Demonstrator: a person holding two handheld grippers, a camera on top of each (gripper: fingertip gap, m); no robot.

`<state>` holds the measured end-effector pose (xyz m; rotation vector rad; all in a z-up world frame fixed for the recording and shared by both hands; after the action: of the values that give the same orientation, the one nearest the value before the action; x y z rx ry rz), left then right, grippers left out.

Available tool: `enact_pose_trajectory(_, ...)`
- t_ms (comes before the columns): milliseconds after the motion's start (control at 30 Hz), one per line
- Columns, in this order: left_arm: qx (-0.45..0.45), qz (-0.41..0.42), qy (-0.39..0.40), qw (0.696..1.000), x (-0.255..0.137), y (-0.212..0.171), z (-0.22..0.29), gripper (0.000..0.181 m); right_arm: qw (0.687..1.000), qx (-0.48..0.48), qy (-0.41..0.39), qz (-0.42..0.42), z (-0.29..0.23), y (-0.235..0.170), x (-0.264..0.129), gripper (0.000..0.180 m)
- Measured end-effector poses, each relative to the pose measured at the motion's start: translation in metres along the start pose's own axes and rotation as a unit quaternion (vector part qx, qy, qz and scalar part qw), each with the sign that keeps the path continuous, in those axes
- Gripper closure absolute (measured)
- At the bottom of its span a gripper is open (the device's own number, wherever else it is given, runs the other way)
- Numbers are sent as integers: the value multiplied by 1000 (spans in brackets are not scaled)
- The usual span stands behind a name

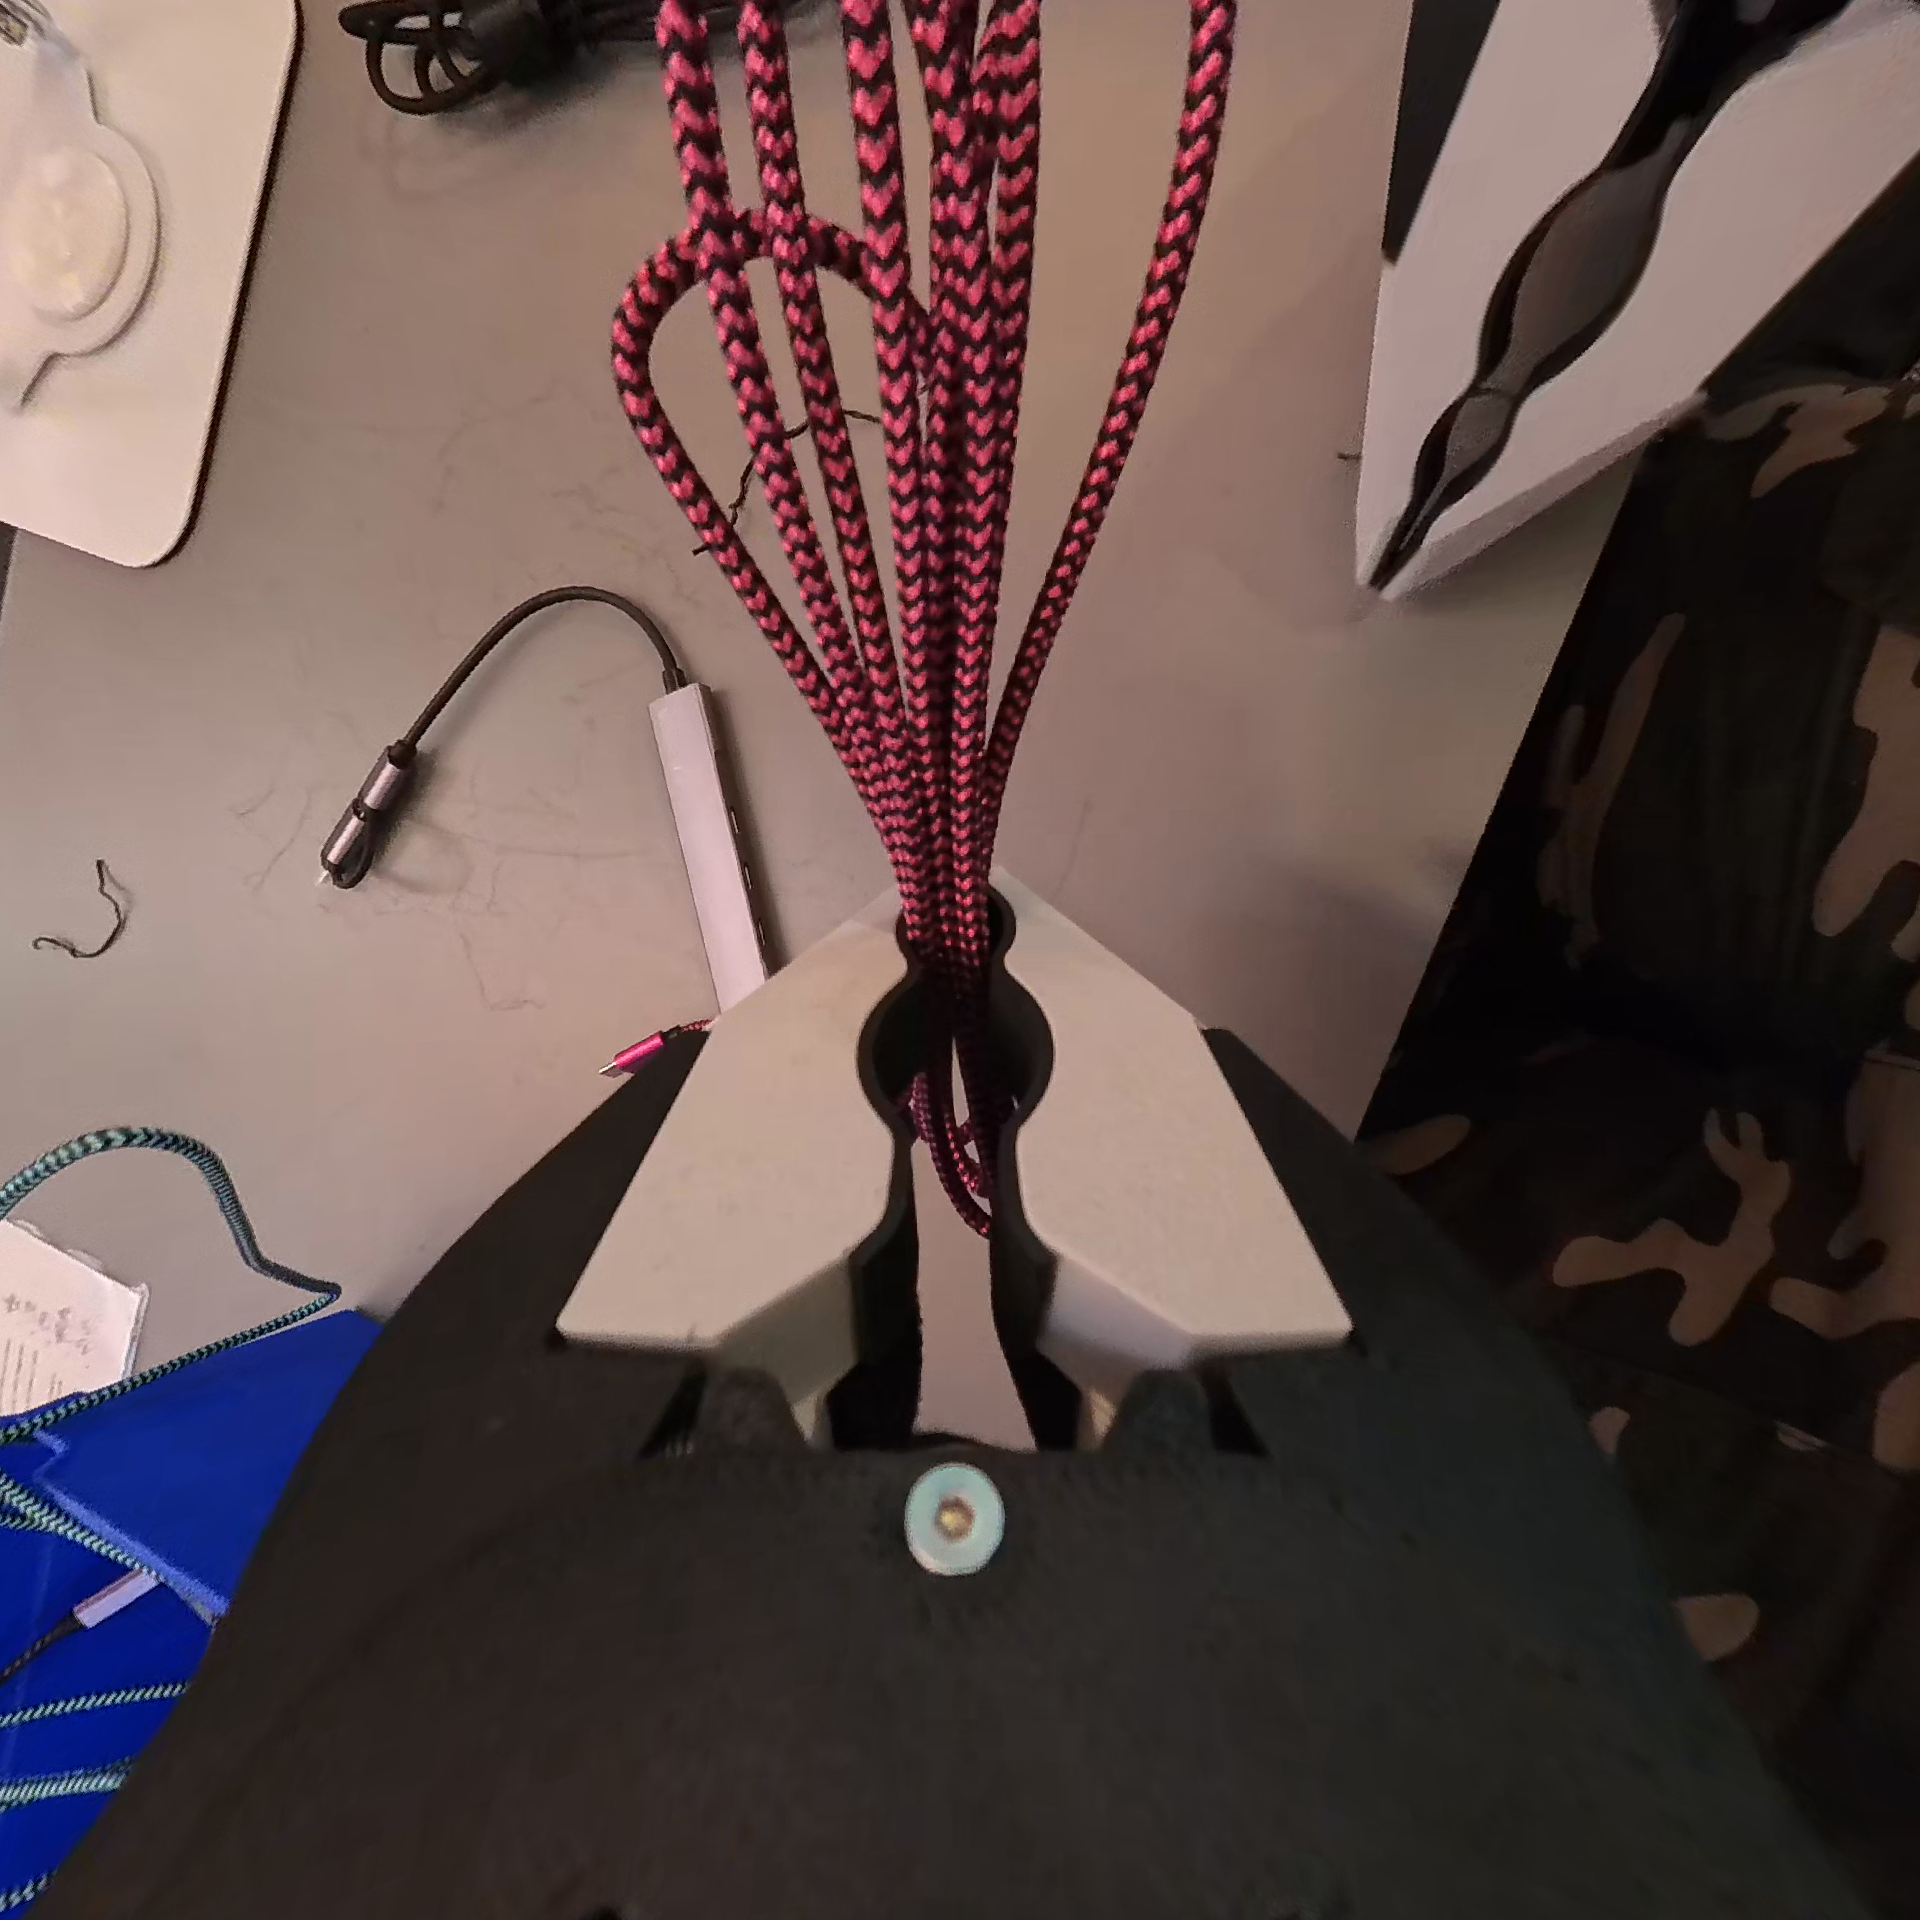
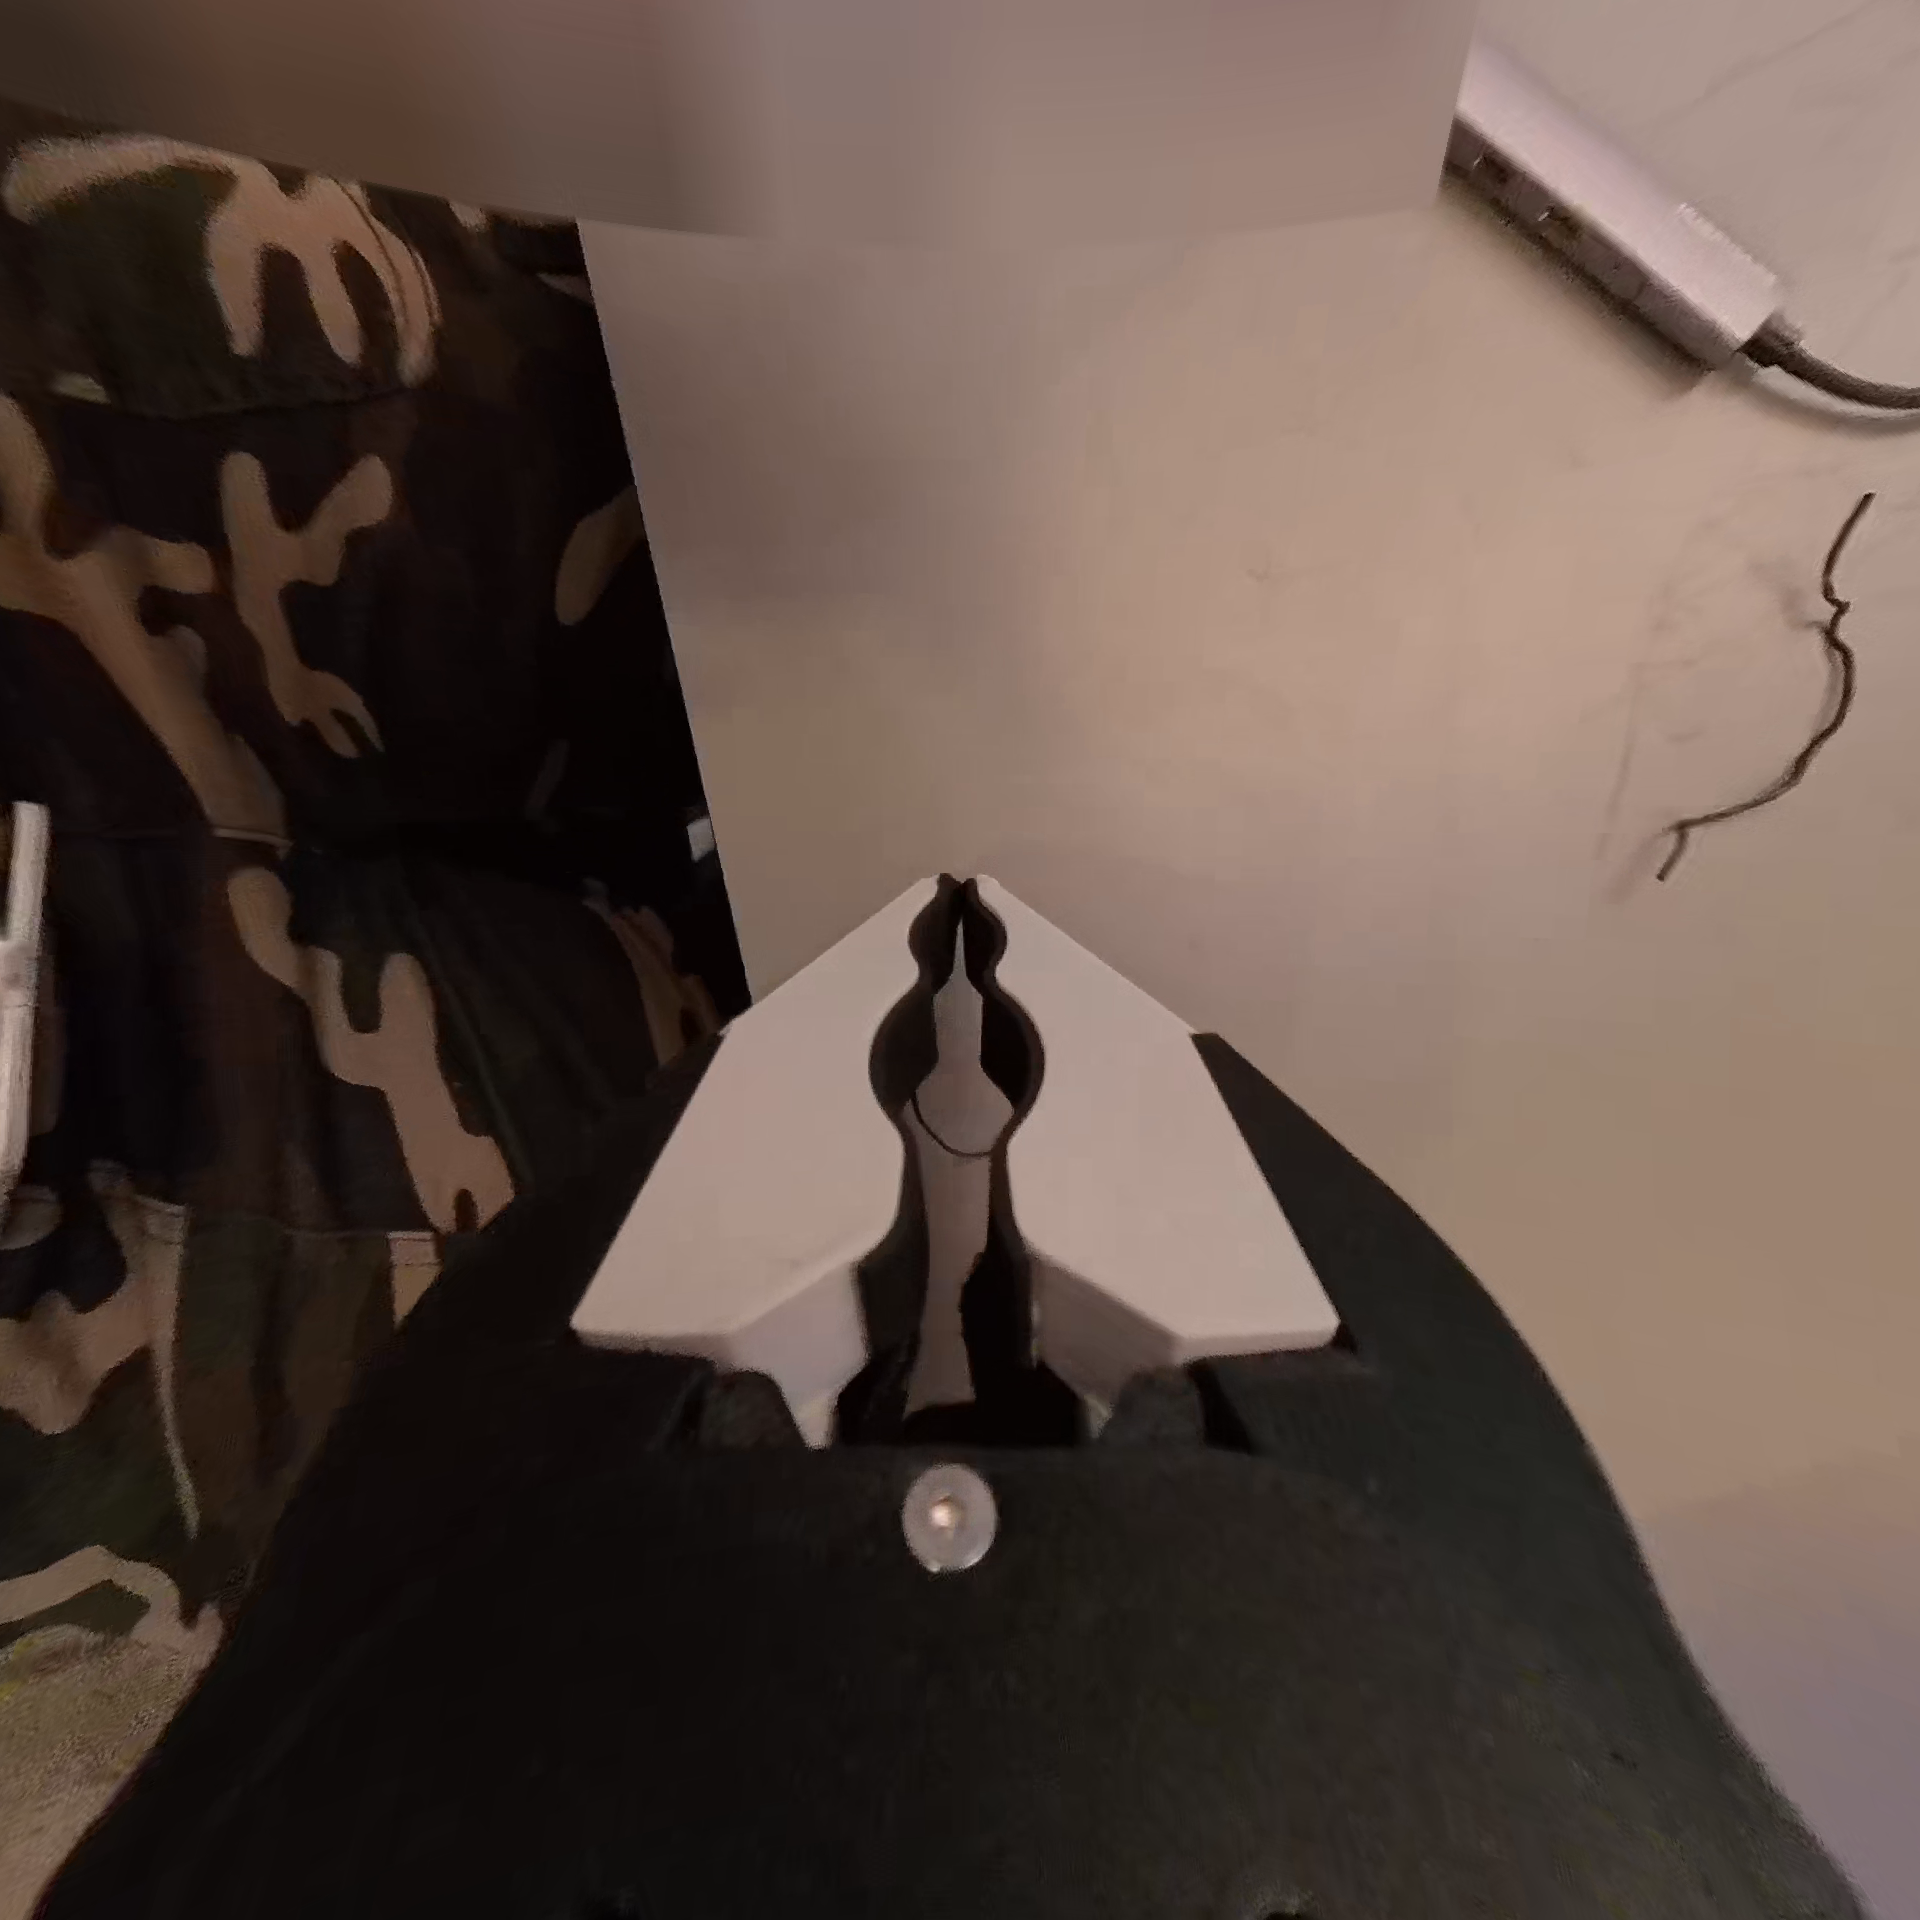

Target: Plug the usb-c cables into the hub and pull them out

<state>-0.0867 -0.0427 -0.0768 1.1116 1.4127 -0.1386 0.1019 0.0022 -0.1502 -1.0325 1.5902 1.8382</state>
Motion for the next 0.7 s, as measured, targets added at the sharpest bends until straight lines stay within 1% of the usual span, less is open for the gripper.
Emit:
enact_pose_trajectory(33,2,-1,1,1000,1,0,0,179,1000,9,7,16,2,1,-6,180)
enact_pose_trajectory(167,16,-16,3,1000,5,5,0,179,988,46,80,122,10,18,-48,180)
enact_pose_trajectory(267,37,-29,-1,999,10,13,-1,179,958,60,148,237,16,46,-89,180)
enact_pose_trajectory(333,51,-37,-6,998,13,17,-1,179,939,67,178,288,23,64,-106,180)
enact_pose_trajectory(400,65,-40,-7,997,15,22,-2,179,921,85,209,318,34,78,-112,180)
enact_pose_trajectory(533,100,-45,-3,994,15,31,-2,179,898,143,227,350,61,87,-106,180)
enact_pose_trajectory(600,120,-45,19,992,14,35,-2,180,882,177,251,357,71,87,-98,180)
enact_pose_trajectory(700,162,-51,64,983,14,39,-1,179,880,195,259,348,75,88,-89,180)
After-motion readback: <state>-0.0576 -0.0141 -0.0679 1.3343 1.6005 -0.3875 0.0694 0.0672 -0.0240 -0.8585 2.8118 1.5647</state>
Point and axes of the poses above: each gripper's, where its closed fingertips meet, x out along the fingers, y out of its top, z = x × y across the jaws, the point moved 10 cm from there along -x, back along the fingers, and after that the axes turned 4 degrees about -x, right-handed, at the moved point
